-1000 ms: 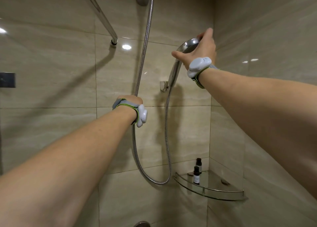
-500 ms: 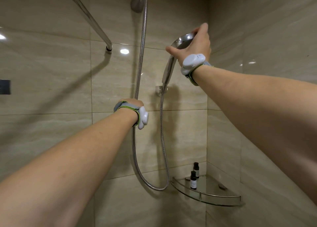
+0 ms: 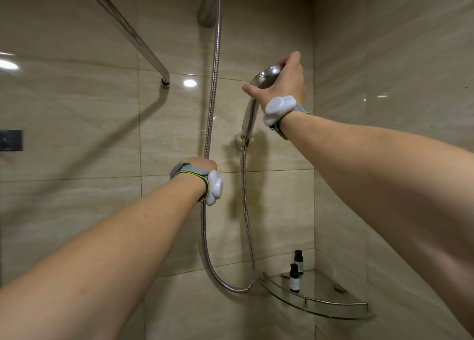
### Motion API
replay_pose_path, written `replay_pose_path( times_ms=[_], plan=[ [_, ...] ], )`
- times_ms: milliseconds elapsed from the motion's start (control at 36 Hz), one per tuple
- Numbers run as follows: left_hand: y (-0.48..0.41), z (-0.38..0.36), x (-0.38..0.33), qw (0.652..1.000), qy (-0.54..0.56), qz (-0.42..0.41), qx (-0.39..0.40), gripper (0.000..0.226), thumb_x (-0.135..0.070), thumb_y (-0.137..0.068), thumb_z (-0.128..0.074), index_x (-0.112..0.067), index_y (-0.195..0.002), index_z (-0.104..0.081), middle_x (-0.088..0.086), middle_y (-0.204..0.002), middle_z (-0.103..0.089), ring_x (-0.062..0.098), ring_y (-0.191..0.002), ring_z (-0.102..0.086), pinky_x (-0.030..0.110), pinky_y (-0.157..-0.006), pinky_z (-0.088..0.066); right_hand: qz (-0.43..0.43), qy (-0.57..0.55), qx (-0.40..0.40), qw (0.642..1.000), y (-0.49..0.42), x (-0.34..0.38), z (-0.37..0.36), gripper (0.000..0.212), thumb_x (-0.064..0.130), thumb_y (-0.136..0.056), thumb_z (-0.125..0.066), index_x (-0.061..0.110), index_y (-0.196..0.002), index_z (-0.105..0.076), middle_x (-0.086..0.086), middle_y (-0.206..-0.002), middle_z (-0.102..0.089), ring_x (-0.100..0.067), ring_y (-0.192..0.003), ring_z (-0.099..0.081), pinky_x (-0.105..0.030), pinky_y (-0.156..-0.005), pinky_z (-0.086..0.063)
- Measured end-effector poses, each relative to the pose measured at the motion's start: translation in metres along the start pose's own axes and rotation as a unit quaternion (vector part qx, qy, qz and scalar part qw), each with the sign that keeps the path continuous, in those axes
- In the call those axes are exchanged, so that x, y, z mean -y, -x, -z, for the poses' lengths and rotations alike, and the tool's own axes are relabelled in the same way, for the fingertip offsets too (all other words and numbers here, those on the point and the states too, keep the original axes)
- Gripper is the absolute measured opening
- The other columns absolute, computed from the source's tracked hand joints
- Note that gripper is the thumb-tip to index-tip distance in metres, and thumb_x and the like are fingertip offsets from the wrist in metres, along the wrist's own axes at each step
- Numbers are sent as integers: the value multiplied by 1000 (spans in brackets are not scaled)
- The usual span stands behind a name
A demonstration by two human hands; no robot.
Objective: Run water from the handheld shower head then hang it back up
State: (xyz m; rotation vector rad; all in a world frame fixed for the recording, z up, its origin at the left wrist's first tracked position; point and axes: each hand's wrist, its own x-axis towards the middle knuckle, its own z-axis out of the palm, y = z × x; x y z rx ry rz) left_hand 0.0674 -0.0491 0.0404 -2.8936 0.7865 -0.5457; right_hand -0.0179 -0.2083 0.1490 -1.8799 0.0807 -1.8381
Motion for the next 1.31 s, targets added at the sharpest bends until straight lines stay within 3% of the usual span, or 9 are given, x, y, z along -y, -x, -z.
replay_pose_path(
  times_ms=[278,417,500,556,667,778,917,1139,1306],
  plan=[
    [-8,-11,8,999,-2,7,-43,27,-7,-65,-54,-17,-49,-35,0,-53,-33,13,-49,-29,21,-56,-32,-31,-1,31,999,-13,-3,-14,94,49,-65,-91,13,-133,-37,-8,-134,-49,-30,-121,-55,-42,-100,-49],
    [-9,-15,11,1000,3,8,15,26,-10,-45,-53,-19,-42,-28,0,-47,-23,13,-48,-19,15,-52,-23,-11,36,42,998,-13,-2,-21,90,60,-73,-79,14,-138,-37,-9,-140,-43,-34,-121,-52,-48,-98,-50],
    [-14,-22,12,1000,16,13,11,15,-13,-44,-53,-16,-40,-38,0,-46,-27,13,-50,-21,15,-50,-24,-4,51,41,998,-8,-4,-22,87,63,-80,-71,16,-144,-33,-9,-145,-37,-37,-125,-50,-43,-95,-47],
    [-16,-26,11,1000,21,17,-11,7,-16,-49,-57,-19,-54,-52,2,-54,-37,15,-50,-27,18,-51,-29,8,72,40,997,-5,-7,-20,86,64,-83,-66,17,-146,-31,-9,-147,-36,-37,-126,-50,-39,-91,-44],
    [-16,-29,7,999,26,-1,-31,41,-23,-55,-61,-22,-95,-70,2,-74,-54,19,-57,-50,24,-58,-47,20,84,54,995,-2,-12,-13,91,65,-84,-65,19,-152,-26,-9,-152,-32,-38,-128,-49,-42,-100,-45],
    [-10,-29,3,998,31,-5,-51,36,-25,-58,-63,-26,-93,-56,2,-83,-63,21,-61,-51,22,-59,-43,7,57,83,995,-2,-14,-11,110,73,-74,-66,26,-158,-14,-9,-158,-27,-37,-135,-47,-49,-110,-44],
    [-4,-29,-7,996,44,-27,-73,62,-24,-73,-57,-26,-134,-48,4,-107,-69,27,-78,-59,24,-57,-40,-24,17,103,994,4,-25,-6,124,70,-70,-73,28,-160,2,-9,-166,-13,-36,-146,-36,-50,-116,-37],
    [6,-26,-18,992,49,-58,-100,63,-26,-78,-53,-35,-139,-39,0,-99,-67,27,-84,-62,27,-60,-43,-83,8,127,988,31,-50,5,122,62,-75,-76,20,-161,-1,-10,-166,-13,-33,-149,-31,-45,-117,-35],
    [9,-28,-26,990,57,-59,-118,56,-29,-81,-50,-36,-136,-41,-3,-92,-59,25,-85,-59,27,-63,-42,-124,45,145,981,53,-58,24,104,66,-76,-73,16,-153,-24,-7,-153,-32,-30,-129,-51,-37,-93,-44]
  ],
)
